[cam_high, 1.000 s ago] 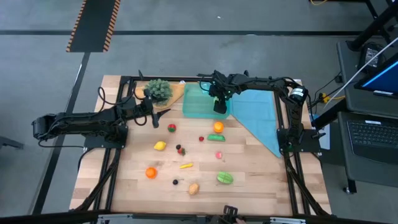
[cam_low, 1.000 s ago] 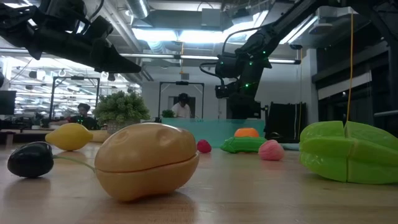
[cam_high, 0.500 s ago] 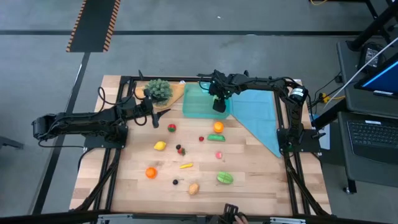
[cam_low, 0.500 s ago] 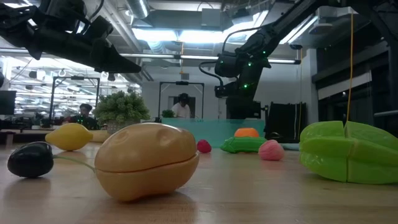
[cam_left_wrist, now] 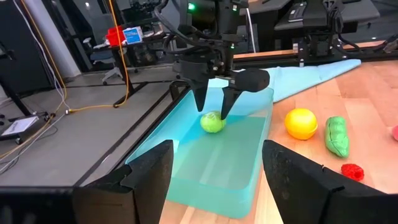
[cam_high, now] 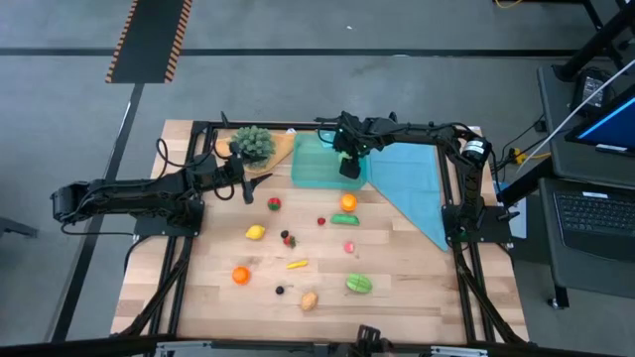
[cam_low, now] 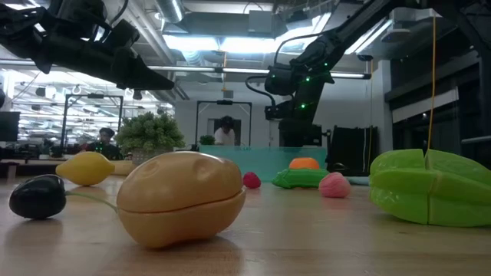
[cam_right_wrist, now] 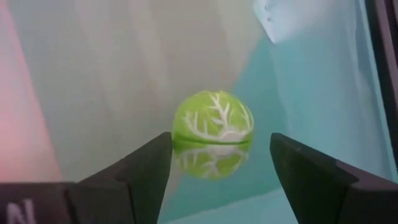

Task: Pick and placing Produce into tupperware
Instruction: Put the lemon into the blue bin

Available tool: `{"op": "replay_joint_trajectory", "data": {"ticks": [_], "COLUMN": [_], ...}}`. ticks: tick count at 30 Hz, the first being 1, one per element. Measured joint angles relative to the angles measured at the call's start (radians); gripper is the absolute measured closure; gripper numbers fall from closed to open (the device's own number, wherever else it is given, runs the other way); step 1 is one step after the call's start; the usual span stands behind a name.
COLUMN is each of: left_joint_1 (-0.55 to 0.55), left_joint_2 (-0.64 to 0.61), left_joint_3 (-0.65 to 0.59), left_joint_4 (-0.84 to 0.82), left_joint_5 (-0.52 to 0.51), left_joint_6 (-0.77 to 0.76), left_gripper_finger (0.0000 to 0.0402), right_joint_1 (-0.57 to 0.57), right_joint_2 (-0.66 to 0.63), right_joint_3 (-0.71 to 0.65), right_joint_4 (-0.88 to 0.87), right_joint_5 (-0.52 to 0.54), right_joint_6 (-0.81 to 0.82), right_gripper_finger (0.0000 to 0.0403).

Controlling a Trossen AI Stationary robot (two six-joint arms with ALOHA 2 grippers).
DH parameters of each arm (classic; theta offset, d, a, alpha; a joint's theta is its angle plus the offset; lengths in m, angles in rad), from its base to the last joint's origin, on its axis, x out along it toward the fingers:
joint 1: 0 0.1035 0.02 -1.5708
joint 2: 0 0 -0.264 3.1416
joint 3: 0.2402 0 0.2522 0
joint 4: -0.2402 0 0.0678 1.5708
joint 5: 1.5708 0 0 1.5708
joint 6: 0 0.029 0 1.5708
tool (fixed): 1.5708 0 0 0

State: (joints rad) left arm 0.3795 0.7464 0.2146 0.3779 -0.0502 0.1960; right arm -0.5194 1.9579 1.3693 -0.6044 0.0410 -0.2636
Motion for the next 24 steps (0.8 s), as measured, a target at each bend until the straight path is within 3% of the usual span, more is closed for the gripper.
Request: {"op": "replay_joint_trajectory", "data": {"ticks": [18, 24], "left_joint_1": [0.0, 0.0], "left_joint_2": [-0.005, -0.058], "left_joint_3": [0.0, 0.0], "left_joint_4": [0.0, 0.0], "left_joint_5": [0.0, 0.0], "left_joint_6": [0.025, 0.02], "left_gripper_finger": [0.0162, 0.0162], "right_joint_1": [0.003, 0.022], "right_joint_2": [-0.004, -0.064], "right_joint_3": [0.018, 0.017], "right_joint_4": [-0.029, -0.002], "right_joint_5": [0.0, -0.007], "right_joint_6": [0.054, 0.048], "right_gripper_finger": [0.0131, 0.0131]}}
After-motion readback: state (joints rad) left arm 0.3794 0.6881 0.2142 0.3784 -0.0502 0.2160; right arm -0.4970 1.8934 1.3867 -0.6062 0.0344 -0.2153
